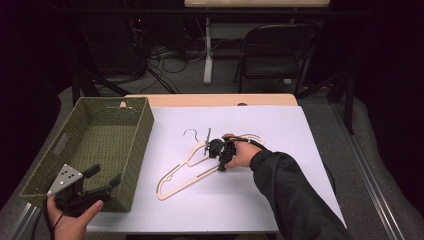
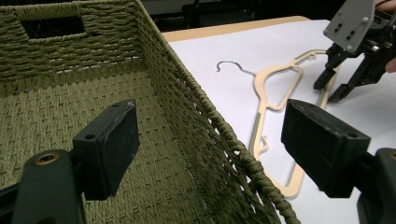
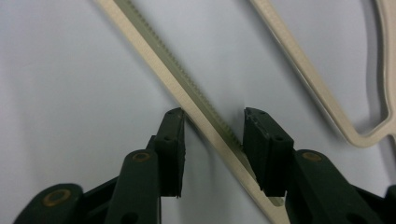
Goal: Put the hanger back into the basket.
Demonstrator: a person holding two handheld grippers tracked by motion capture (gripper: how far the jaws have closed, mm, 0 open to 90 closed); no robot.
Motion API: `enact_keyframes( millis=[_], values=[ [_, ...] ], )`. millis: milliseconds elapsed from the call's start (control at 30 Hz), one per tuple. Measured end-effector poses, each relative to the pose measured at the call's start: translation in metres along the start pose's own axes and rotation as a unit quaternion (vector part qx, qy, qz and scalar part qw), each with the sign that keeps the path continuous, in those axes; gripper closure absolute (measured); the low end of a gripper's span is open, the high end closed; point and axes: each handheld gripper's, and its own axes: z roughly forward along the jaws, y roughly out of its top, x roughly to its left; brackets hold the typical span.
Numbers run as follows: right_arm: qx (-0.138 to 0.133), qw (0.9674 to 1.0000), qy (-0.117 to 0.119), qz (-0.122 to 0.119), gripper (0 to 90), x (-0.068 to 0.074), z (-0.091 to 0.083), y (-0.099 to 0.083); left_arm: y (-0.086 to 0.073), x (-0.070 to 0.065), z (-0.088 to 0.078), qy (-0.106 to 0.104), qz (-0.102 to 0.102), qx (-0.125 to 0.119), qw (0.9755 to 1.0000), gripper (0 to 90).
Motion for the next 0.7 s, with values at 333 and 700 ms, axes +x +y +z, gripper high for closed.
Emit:
enact_keyframes(
  millis=[333,700],
  values=[
    [0.029,0.9986,0.013,-0.043,72.0,0.014,-0.003,-0.004,0.001,-0.001,0.0,-0.001,0.0,-0.002,1.0,19.2],
    [0.023,0.9989,0.022,-0.035,79.6,0.017,-0.005,-0.012,0.002,-0.004,0.003,-0.004,0.002,0.0,1.0,19.2]
  ],
)
